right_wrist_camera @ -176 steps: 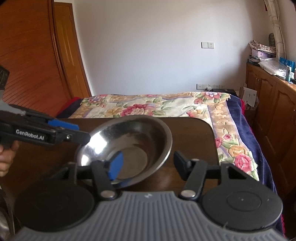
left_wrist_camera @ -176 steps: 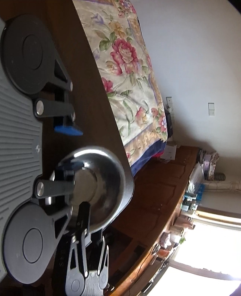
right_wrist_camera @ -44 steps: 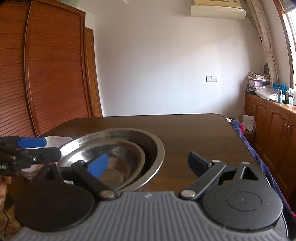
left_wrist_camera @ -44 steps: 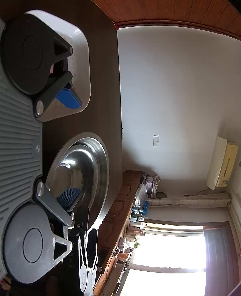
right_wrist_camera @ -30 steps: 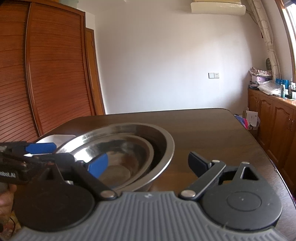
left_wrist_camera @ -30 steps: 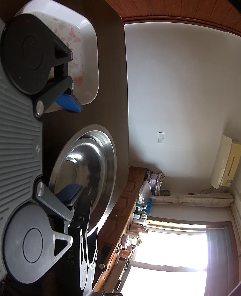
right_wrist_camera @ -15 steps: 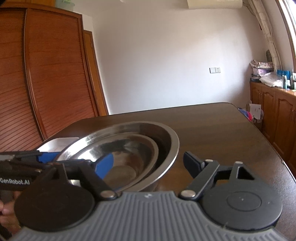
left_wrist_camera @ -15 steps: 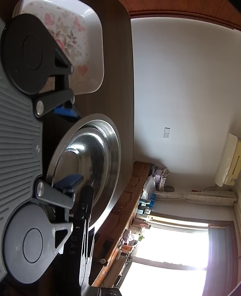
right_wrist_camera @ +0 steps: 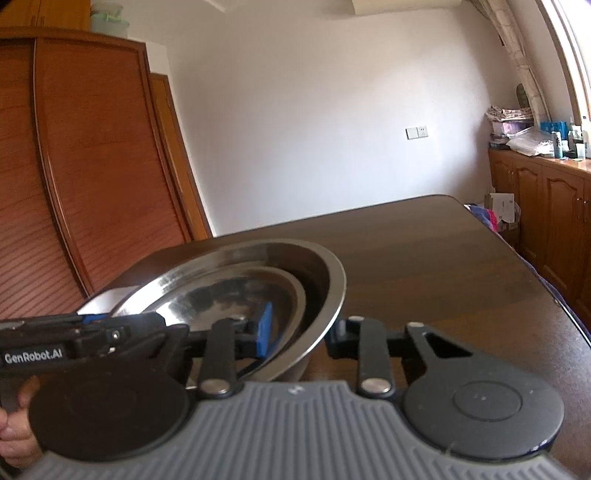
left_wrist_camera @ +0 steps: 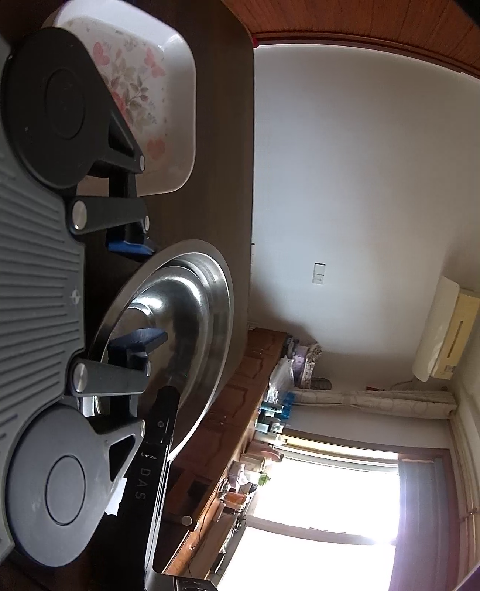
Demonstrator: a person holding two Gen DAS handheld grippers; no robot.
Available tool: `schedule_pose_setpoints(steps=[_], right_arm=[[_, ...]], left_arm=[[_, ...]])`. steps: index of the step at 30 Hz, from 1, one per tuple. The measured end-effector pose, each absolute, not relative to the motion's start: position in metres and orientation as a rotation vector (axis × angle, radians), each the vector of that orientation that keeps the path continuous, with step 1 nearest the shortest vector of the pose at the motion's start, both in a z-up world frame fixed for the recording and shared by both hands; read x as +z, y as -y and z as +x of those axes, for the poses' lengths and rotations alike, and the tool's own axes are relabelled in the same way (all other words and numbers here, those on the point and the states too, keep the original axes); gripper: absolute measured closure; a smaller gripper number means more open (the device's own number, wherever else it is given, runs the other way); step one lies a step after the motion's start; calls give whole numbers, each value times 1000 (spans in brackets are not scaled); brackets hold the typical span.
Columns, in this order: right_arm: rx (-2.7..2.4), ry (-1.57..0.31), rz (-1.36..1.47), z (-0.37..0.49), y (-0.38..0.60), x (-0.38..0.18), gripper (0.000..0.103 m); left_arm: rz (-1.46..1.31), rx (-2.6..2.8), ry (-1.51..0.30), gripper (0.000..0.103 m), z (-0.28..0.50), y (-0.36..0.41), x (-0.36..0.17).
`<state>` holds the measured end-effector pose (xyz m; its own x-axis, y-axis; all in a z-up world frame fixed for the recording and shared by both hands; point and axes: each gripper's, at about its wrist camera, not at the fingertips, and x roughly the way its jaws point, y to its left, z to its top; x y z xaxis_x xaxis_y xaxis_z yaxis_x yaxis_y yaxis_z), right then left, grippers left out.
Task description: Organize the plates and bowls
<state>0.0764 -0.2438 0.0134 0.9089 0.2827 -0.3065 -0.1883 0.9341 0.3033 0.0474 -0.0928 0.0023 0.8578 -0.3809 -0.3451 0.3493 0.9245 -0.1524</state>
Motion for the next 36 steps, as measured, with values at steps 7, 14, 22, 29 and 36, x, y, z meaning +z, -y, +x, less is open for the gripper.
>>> schedule_pose_setpoints(steps=[7, 14, 22, 29, 36], right_arm=[[243, -315, 270, 69, 237, 25, 73], [274, -291, 268, 71, 228, 33, 75], [333, -285, 264, 75, 204, 42, 75], [387, -295, 237, 79, 175, 43, 75], [432, -317, 223, 84, 152, 43, 75]], left_arm=[[-73, -382, -346, 34, 36, 80, 13], [-78, -351, -313, 34, 22, 57, 24], [-70, -288, -302, 33, 10, 17, 33], [-90, -229, -308, 34, 8, -11, 34], [-92, -177, -319, 34, 10, -23, 36]])
